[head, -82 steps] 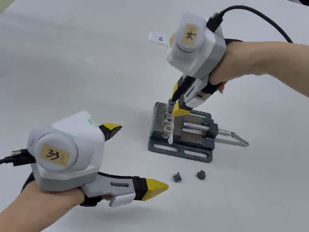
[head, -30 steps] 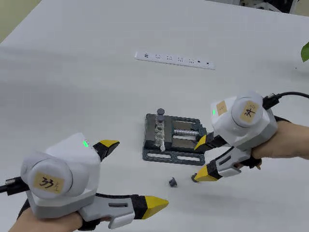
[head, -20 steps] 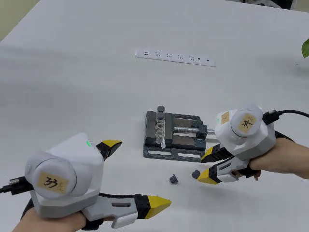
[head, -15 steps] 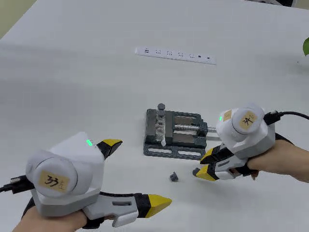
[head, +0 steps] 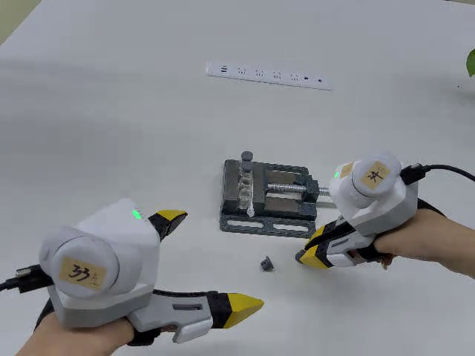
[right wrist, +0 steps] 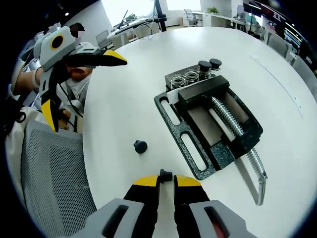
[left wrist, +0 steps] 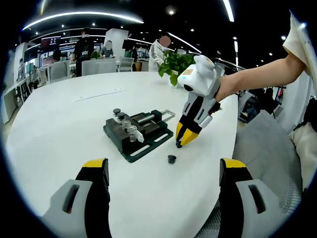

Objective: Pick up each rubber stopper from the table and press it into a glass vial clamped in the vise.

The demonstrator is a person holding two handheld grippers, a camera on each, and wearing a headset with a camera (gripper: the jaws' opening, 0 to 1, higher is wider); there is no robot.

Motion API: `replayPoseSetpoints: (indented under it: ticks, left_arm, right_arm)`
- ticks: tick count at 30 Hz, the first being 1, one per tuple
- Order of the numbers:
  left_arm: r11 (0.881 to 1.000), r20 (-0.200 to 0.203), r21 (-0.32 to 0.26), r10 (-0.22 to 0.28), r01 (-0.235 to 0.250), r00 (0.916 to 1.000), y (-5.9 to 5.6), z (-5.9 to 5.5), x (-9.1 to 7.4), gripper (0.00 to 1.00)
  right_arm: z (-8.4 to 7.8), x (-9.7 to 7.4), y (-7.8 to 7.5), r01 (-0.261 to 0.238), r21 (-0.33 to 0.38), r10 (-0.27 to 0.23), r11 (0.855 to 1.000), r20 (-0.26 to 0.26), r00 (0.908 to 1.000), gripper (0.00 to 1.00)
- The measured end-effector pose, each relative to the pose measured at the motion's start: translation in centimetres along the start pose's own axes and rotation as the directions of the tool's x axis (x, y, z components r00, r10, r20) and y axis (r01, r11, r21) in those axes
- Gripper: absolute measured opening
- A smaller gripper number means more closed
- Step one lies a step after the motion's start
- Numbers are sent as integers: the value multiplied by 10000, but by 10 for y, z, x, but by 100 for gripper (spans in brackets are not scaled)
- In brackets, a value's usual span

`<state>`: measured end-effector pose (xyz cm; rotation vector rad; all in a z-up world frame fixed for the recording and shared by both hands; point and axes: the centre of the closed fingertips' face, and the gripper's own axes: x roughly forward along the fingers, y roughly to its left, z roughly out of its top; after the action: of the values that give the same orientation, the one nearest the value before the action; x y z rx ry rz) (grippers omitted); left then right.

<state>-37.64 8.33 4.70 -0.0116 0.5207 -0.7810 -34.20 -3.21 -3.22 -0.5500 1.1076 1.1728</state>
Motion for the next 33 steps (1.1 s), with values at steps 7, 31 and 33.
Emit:
replayPoseSetpoints:
  ticks: [7,31,33]
  left_arm:
    - [10000,9,-31,12,-12,10000,0,0,0,91]
    - [9924,866,1044,-743,651,9935,-24,51,4,87]
    - [9901,1154,1193,-883,744,9894,-28,62,3,86]
  right_arm:
    - [0,-1,1,-79,293,79,9995,24,10000,5]
    - [47,-61,20,-2949,4375,896,8495,4311,8978,3]
    - [56,-73,23,-3611,4596,951,8114,5058,8574,3]
